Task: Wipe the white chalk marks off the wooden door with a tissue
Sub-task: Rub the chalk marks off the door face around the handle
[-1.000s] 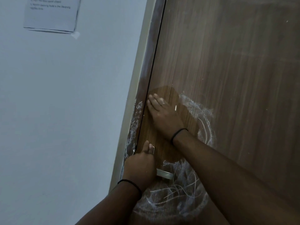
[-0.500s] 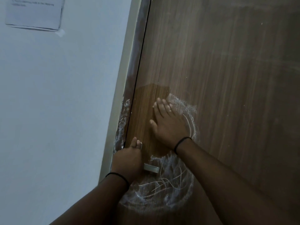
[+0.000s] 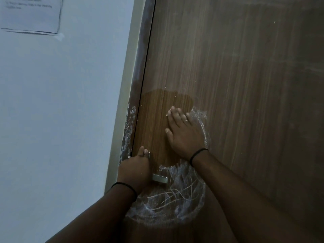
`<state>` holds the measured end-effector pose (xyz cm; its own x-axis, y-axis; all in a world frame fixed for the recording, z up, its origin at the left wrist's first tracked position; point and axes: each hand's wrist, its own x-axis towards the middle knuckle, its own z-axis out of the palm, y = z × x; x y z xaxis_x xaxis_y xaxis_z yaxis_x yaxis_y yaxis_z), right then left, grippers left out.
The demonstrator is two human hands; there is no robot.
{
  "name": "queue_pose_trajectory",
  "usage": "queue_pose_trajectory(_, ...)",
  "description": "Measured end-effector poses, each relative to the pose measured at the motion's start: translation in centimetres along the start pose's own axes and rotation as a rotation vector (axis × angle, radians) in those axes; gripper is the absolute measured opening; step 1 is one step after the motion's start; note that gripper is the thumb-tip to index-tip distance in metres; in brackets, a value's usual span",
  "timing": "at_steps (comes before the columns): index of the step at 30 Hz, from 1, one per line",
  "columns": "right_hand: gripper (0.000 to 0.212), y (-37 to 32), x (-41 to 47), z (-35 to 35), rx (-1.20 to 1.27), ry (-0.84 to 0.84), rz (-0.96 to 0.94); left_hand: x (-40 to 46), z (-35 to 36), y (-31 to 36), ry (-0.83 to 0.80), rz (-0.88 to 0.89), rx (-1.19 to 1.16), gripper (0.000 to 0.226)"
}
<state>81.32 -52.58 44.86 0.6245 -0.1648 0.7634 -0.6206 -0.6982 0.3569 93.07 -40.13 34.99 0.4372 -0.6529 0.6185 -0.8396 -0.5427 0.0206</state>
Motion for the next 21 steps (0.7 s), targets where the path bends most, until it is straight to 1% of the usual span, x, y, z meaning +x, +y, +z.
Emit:
queue_pose_trajectory(3, 0.061, 1.7, 0.8, -1.0, 0.022, 0.048, 0.107, 0.0, 0.3, -0.1, 0.003, -0.003, -0.004, 0.068)
queue_pose_trajectory(5, 0.063, 1.6, 2.2, -1.8, 0.064, 0.052, 0.150, 0.1, 0.6, -0.2, 0.008, -0.006, -0.006, 0.069)
queue_pose_trajectory(7, 0.065, 0.5, 2.7, -2.1, 0.109, 0.034, 0.144, 0.1, 0.8, -0.1, 0.024, -0.019, -0.005, 0.066)
queue_pose_trajectory(9, 0.066, -0.5, 1.3, -1.4, 0.075, 0.008, 0.074, 0.2, 0.9, 0.0, 0.049, -0.026, 0.011, 0.062)
queue_pose_trajectory(12, 0.065, 0.2, -2.0, -0.1, 0.010, -0.035, 0.006, 0.2, 1.0, 0.0, 0.034, -0.015, 0.030, 0.064)
queue_pose_trajectory(14, 0.063, 1.9, -2.8, -0.1, -0.008, -0.022, 0.032, 0.2, 1.0, 0.0, 0.029, -0.016, 0.034, 0.064)
queue_pose_trajectory(17, 0.062, 3.4, -1.3, -1.4, 0.008, 0.017, 0.132, 0.1, 0.9, -0.1, 0.024, -0.009, 0.035, 0.065)
queue_pose_trajectory(19, 0.064, 2.9, 0.2, -2.0, 0.062, 0.013, 0.178, 0.1, 0.9, -0.1, 0.025, -0.002, 0.043, 0.067)
queue_pose_trajectory(21, 0.066, 1.6, 0.5, -2.0, 0.110, 0.004, 0.169, 0.0, 0.8, -0.1, 0.030, -0.004, 0.043, 0.069)
